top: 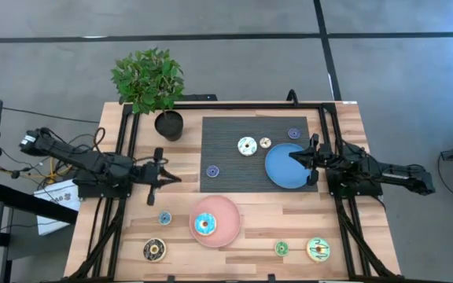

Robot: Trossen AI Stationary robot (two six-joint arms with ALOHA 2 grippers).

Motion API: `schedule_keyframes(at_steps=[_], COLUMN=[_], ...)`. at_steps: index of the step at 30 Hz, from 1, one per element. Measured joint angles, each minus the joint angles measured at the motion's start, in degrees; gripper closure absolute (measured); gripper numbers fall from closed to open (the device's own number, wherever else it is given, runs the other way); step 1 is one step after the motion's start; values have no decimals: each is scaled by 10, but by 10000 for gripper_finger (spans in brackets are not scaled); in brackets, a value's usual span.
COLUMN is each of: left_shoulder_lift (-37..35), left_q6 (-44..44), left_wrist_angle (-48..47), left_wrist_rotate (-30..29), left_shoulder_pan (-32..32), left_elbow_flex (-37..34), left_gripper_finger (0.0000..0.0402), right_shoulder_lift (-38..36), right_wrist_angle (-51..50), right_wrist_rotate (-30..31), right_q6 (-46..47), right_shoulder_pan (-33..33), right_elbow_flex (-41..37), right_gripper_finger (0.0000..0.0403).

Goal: Pick & Place donuts
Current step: Put the small dark blue donut onto the blue plate

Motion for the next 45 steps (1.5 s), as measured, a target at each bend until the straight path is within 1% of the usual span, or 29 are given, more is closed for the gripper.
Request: schedule_keyframes(at_steps=[5, 9, 11, 15, 18, 22, 26, 28, 31, 34, 38, 41, 45], left_shoulder_lift=[-18, -17, -15, -15, -15, -15, -15, -14, -15, -15, -16, -22, -40], left_q6=[-29, 17, 19, -18, -34, -35, -44, -40, -23, -18, -3, 0, 0], left_wrist_angle=[13, 14, 16, 15, 15, 15, 14, 14, 10, -3, -32, -59, -90], left_wrist_rotate=[-8, -15, -19, -49, -58, -57, -35, -18, -1, 11, 21, 24, 49], left_shoulder_pan=[35, 49, 52, 55, 55, 55, 55, 55, 55, 55, 55, 59, 70], left_elbow_flex=[-11, -11, -11, -11, -11, -11, -11, -11, -11, -11, -11, -11, -11], left_gripper_finger=[401, 401, 401, 401, 401, 402, 402, 401, 401, 401, 401, 401, 401], right_shoulder_lift=[0, 0, 0, 0, 0, 0, 0, 0, 0, 0, 15, 63, 161], right_wrist_angle=[0, 0, 0, 0, 0, 0, 2, 2, 7, 30, 36, 26, 34], right_wrist_rotate=[0, 0, 0, 0, 0, 0, 1, 4, 30, 50, 107, 160, 198], right_q6=[0, 0, 0, 0, 0, 0, 2, 35, 101, 105, 101, 101, 103], right_shoulder_pan=[0, 0, 0, 0, 0, 0, 0, -4, -11, -9, 8, 22, 36], right_elbow_flex=[0, 0, 0, 0, 0, 0, 0, 0, 0, 3, 48, 83, 143], right_gripper_finger=[403, 403, 403, 403, 403, 403, 403, 403, 403, 403, 403, 403, 403])
